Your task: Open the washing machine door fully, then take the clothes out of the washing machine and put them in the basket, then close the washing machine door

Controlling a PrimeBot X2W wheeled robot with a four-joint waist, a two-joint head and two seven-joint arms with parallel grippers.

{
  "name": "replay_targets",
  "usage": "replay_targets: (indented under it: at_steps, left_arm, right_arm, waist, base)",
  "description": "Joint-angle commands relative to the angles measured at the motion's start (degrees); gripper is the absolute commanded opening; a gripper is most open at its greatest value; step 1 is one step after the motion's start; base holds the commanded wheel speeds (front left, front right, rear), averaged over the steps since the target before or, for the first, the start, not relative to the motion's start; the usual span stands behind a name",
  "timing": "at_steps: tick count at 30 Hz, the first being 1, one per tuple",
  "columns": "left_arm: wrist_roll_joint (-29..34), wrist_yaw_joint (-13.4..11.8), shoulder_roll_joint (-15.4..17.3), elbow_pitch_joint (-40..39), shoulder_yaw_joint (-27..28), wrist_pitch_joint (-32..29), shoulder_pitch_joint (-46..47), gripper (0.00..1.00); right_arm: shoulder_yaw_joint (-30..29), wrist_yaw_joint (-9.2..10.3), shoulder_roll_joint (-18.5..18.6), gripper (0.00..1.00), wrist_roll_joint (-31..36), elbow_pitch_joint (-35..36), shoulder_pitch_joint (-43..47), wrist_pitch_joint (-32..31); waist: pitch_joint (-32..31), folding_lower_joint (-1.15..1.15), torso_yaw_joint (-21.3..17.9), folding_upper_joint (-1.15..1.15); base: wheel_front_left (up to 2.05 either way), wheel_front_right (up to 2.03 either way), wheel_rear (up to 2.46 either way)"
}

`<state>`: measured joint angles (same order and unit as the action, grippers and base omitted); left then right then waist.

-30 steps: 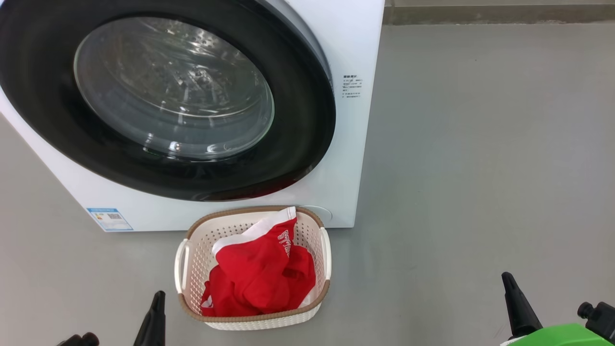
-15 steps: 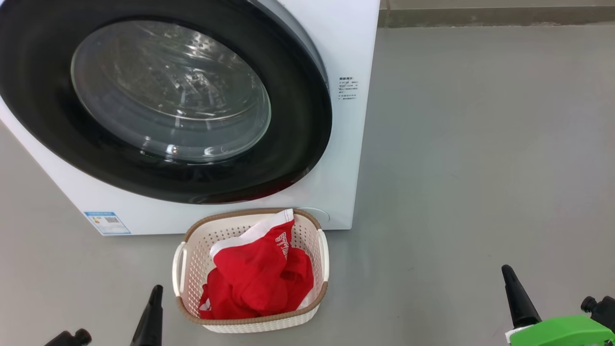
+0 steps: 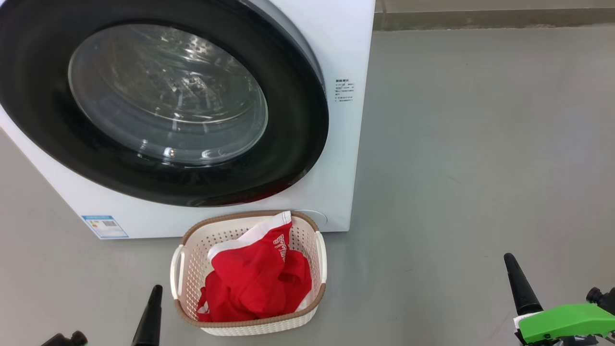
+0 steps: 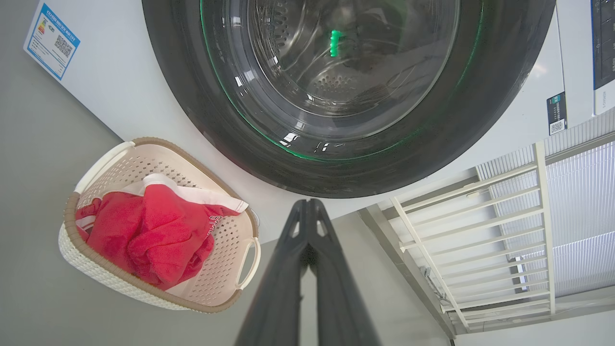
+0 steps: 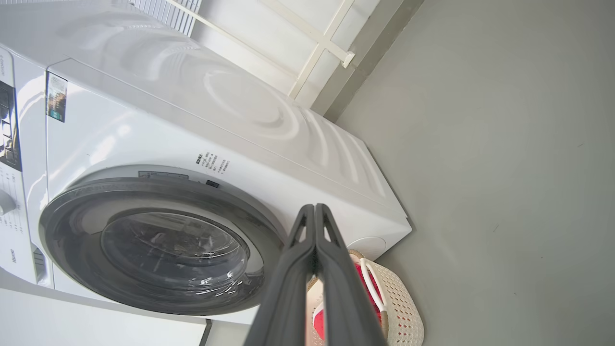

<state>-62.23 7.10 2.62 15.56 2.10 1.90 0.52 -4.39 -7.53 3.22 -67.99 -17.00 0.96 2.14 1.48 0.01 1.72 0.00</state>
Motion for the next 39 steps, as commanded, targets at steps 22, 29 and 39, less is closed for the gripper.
replay_targets:
  at_steps: [22, 29, 39]
  left_arm:
    - [-15.3, 0.3, 0.5, -1.5, 2.9, -4.2, 4.1, 0.0]
    - [-18.9, 0.3, 0.5, -1.5, 3.2, -5.2, 4.5, 0.0]
    - [-25.1, 0.4, 0.5, -1.5, 3.8, -6.8, 5.1, 0.0]
  right_arm:
    - [-0.6, 0.03, 0.2, 0.0, -12.4, 2.4, -4.8, -4.2]
    - [-0.9, 0.03, 0.1, 0.0, -15.4, 2.5, -5.3, -5.3]
    - [-1.4, 0.04, 0.0, 0.0, -20.3, 2.8, -6.3, -7.0]
  waist:
    - [-0.6, -0.01, -0.9, 0.0]
    - [-0.8, -0.01, -1.1, 0.0]
    - [-1.1, -0.01, -1.4, 0.0]
  base:
    - [0.0, 0.0, 0.0]
    - [0.0, 0.0, 0.0]
    - [0.0, 0.0, 0.0]
